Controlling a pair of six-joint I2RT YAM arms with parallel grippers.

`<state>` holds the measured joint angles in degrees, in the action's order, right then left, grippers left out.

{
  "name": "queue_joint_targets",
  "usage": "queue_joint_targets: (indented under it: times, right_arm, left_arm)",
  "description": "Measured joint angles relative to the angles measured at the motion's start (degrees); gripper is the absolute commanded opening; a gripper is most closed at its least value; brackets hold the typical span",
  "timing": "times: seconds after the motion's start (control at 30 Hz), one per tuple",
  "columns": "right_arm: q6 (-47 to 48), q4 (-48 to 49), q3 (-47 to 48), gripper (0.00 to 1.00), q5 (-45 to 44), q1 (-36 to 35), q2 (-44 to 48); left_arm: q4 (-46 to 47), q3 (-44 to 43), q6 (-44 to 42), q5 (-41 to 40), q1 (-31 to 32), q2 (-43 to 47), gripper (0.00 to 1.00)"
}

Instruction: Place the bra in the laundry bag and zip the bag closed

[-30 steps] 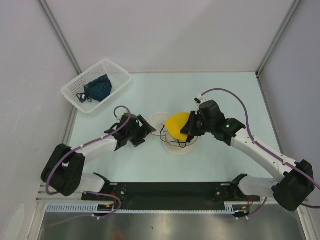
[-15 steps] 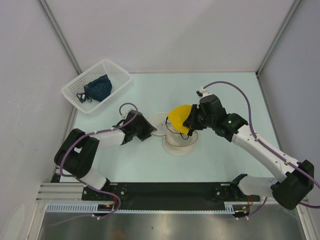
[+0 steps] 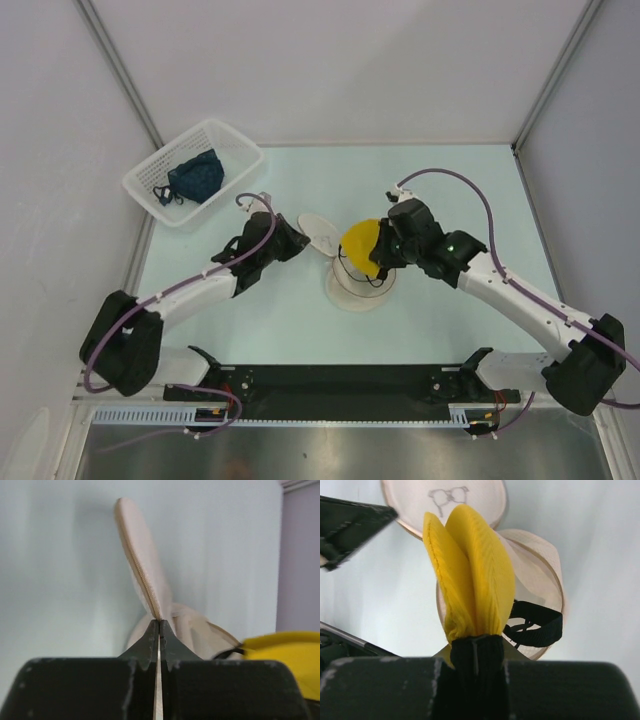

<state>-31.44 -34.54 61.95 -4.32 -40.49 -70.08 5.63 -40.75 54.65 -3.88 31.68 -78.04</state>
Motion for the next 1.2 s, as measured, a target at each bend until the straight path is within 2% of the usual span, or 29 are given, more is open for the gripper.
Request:
queue_joint_targets:
  times: [0.23, 0.4, 0.63, 0.93, 1.0, 1.03, 1.07, 1.2]
  right_arm:
    - [-4.8, -0.3, -3.9, 0.00, -4.5, -6.0, 0.0]
    - [-9.6, 0.8, -9.8, 0.00, -4.8, -7.2, 1.9]
    - [-15.1, 6.4, -16.2, 0.00, -1.7, -7.6, 4.3]
    - [-17.0, 14.5, -18.1, 0.00, 2.3, -7.9, -1.6]
    - [-17.1, 16.7, -18.9, 0.05, 4.4, -6.8, -3.4]
    - [-17.0, 17.8, -19.4, 0.13, 5.5, -5.9, -4.0]
    - [-17.0, 18.7, -20.0, 0.16, 6.4, -5.1, -4.5]
    - [-16.3, 20.0, -20.4, 0.17, 9.9, -2.7, -5.9]
  left_arm:
    - [1.3, 0.0, -3.8, -3.8, 7.4, 9.5, 0.00]
    - [5.0, 2.2, -6.8, -5.2, 9.8, 14.4, 0.00]
    - [13.6, 9.0, -11.2, -3.8, 10.5, 18.1, 0.00]
    - [24.2, 12.5, -16.2, 1.4, 13.7, 20.8, 0.00]
    - [25.7, 13.2, -16.8, 1.8, 14.4, 21.6, 0.00]
    - [26.3, 13.6, -17.1, 2.0, 14.7, 21.9, 0.00]
    - [26.6, 13.8, -17.2, 2.4, 14.8, 22.2, 0.00]
    - [27.3, 14.8, -17.2, 3.1, 14.9, 22.7, 0.00]
